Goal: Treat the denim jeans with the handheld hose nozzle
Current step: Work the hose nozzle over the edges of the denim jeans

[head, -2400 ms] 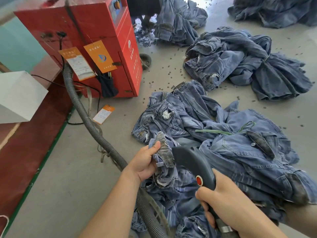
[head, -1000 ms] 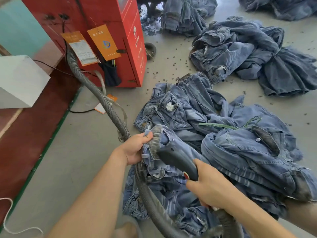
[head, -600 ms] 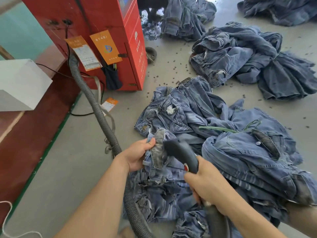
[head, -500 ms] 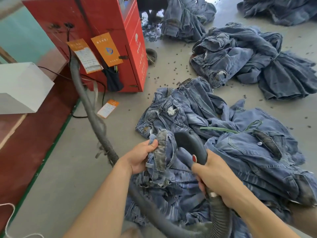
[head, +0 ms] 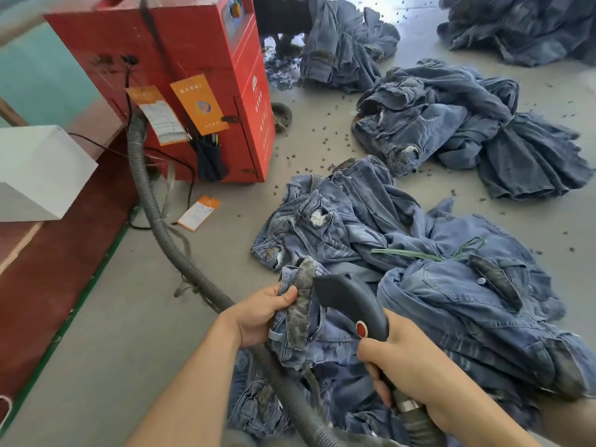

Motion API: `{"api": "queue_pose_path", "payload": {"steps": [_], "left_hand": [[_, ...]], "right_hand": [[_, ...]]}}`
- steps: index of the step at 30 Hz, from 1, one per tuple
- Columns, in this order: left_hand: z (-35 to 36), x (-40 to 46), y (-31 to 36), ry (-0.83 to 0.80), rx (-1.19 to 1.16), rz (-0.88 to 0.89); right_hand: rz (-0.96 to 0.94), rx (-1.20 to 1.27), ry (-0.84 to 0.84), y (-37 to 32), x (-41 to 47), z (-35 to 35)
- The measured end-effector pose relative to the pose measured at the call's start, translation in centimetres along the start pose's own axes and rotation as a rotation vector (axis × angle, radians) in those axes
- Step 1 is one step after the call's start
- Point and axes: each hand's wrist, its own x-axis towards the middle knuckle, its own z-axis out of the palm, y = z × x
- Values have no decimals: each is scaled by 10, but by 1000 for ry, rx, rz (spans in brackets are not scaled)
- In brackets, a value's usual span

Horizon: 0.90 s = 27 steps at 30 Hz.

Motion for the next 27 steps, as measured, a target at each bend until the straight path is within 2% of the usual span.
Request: {"api": "queue_pose_path", "payload": {"steps": [2,8,12,18,23,25,27], "left_hand": [[1,-2,1,-24,-4,1],[-7,-5,-3,13,47,-26],[0,-2,-2,-8,53,-24],[10,-7,0,-17,45,-42],[13,-1,12,38,-45,13],[14,-1,10,27,-32,3],[14,-2,6,27,-17,-26]], "right_hand": [[-5,-30,-28,-1,6,5],[47,184,14,0,18,-1],[35,123,6,12,8,4],[-8,215,222,-17,36,-20],[26,74,-31,-3,7,-2],[3,53,-24,-9,19,10],[-9,84,99,-21,37,5]]}}
